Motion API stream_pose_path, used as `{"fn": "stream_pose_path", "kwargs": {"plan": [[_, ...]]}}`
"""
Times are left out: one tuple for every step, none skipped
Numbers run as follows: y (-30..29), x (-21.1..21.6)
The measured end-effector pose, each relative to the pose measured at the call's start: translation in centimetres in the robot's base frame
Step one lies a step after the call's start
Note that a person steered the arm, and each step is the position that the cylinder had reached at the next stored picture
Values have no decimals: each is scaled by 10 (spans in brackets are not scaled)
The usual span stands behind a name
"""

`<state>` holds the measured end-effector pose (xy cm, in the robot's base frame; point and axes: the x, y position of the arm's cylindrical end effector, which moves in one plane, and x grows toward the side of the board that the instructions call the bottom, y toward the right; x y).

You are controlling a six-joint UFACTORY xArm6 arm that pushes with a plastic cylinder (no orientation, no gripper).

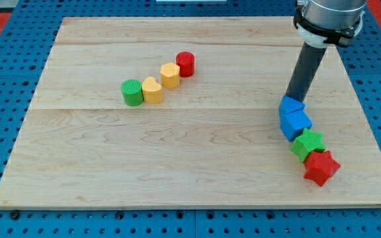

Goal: Slide the red circle into the blue triangle

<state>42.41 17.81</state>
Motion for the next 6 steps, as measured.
{"fn": "stream_pose_path", "kwargs": {"plan": [[24,-38],[33,-81],[-30,-99],[-111,-136],[-199,-143],[-288,-108]]}}
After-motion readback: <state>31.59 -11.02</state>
